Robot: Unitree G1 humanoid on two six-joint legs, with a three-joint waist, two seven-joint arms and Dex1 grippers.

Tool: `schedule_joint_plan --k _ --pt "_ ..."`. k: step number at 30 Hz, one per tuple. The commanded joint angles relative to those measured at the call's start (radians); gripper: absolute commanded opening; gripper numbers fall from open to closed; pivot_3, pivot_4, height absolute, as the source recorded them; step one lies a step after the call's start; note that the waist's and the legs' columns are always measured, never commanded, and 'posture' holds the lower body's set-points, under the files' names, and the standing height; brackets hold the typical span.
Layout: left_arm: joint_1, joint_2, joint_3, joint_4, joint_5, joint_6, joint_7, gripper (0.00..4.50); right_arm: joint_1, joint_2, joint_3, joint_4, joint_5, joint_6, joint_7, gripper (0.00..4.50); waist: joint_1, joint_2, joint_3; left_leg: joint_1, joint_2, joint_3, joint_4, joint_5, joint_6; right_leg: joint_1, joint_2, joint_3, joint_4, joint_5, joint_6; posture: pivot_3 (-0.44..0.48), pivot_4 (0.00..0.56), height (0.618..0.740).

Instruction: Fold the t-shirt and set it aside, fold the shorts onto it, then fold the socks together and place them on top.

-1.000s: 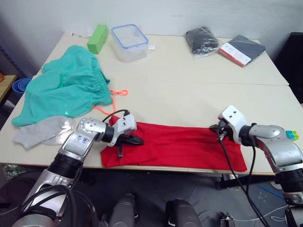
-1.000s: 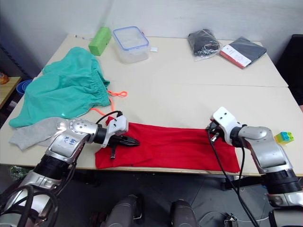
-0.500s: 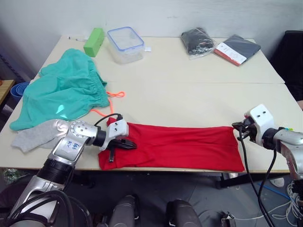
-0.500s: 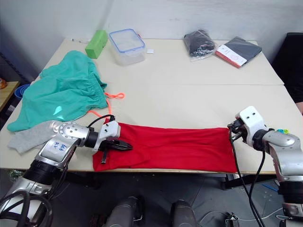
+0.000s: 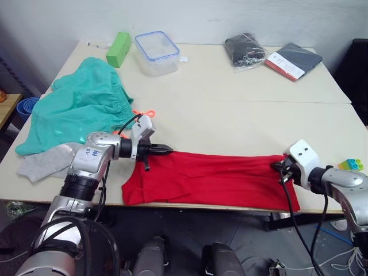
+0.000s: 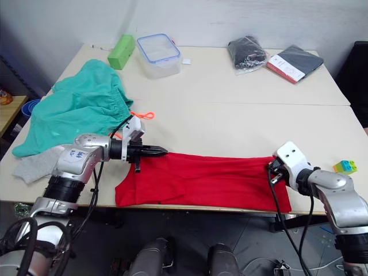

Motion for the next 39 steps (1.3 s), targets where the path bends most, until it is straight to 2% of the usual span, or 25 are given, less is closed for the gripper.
schedule_joint_plan --k 1,6,9,12,14,18,22,25,32,39 --pt "-0.008 0.001 -0.058 0.108 0.101 -0.136 0.012 0.05 0.059 -0.053 -0.018 0.031 -0.024 -0.008 0.041 0.00 0.002 -0.002 0.000 0.000 0.000 0.000 0.000 0.000 0.000 0.000 0.000 0.000 0.000 0.000 0.000 0.000 0.150 0.740" --pt "-0.034 -0.001 -0.092 0.264 0.192 -0.307 0.058 0.05 0.106 -0.102 -0.095 0.039 0.011 -0.050 0.103 0.00 0.017 -0.005 -0.002 0.002 0.001 -0.001 0.000 -0.001 0.002 0.003 -0.001 0.001 -0.002 0.000 0.000 0.000 0.150 0.740" --pt "-0.057 -0.018 -0.065 0.311 0.180 -0.334 0.071 0.05 0.071 -0.072 -0.173 -0.041 0.135 0.032 0.133 0.00 0.019 -0.004 -0.002 0.003 0.001 -0.001 0.000 -0.004 0.003 0.003 -0.001 0.002 -0.002 0.000 0.000 0.000 0.150 0.740" --pt "-0.073 -0.028 -0.049 0.337 0.177 -0.352 0.079 0.05 0.052 -0.058 -0.194 -0.134 0.220 0.112 0.147 0.00 0.016 -0.003 -0.002 0.003 0.002 -0.001 0.000 -0.003 0.004 0.002 -0.001 0.002 -0.001 0.000 0.000 0.000 0.150 0.740" --pt "-0.079 -0.031 -0.046 0.348 0.178 -0.360 0.077 0.05 0.042 -0.047 -0.181 -0.180 0.248 0.143 0.137 0.00 0.015 -0.003 -0.002 0.003 0.002 -0.001 -0.001 -0.003 0.004 0.002 -0.001 0.002 -0.001 0.000 0.000 0.000 0.150 0.740" --pt "-0.086 -0.036 -0.043 0.354 0.179 -0.366 0.073 0.05 0.020 -0.007 -0.076 -0.221 0.226 0.183 0.087 0.00 0.017 -0.003 -0.002 0.003 0.002 -0.001 -0.001 -0.004 0.005 0.002 -0.001 0.001 -0.001 0.000 -0.001 0.000 0.150 0.740" --pt "-0.093 -0.036 -0.043 0.360 0.184 -0.373 0.072 0.05 0.008 0.010 0.030 -0.143 0.125 0.142 0.033 0.00 0.017 -0.003 -0.002 0.002 0.002 0.000 -0.001 -0.004 0.005 0.001 -0.001 0.001 -0.001 0.000 -0.001 0.000 0.150 0.740" --pt "-0.096 -0.033 -0.039 0.372 0.196 -0.386 0.075 0.05 0.039 -0.023 0.069 -0.087 0.057 0.089 0.033 0.00 0.017 -0.004 -0.002 0.002 0.002 0.000 -0.001 -0.004 0.005 0.001 -0.001 0.001 -0.001 0.000 -0.001 0.000 0.150 0.740" --pt "-0.092 -0.002 -0.024 0.391 0.203 -0.405 0.068 0.05 0.181 -0.144 -0.066 -0.028 0.081 0.034 0.144 0.00 0.025 -0.006 -0.003 0.002 0.001 0.000 -0.001 -0.004 0.006 0.003 -0.002 0.001 -0.003 0.000 0.000 0.000 0.150 0.740" --pt "-0.099 -0.011 -0.013 0.384 0.195 -0.402 0.053 0.05 0.126 -0.138 -0.161 -0.085 0.220 0.103 0.230 0.00 0.022 -0.005 -0.003 0.002 0.002 0.000 -0.001 -0.004 0.006 0.002 -0.001 0.001 -0.003 0.000 0.000 0.000 0.150 0.740"
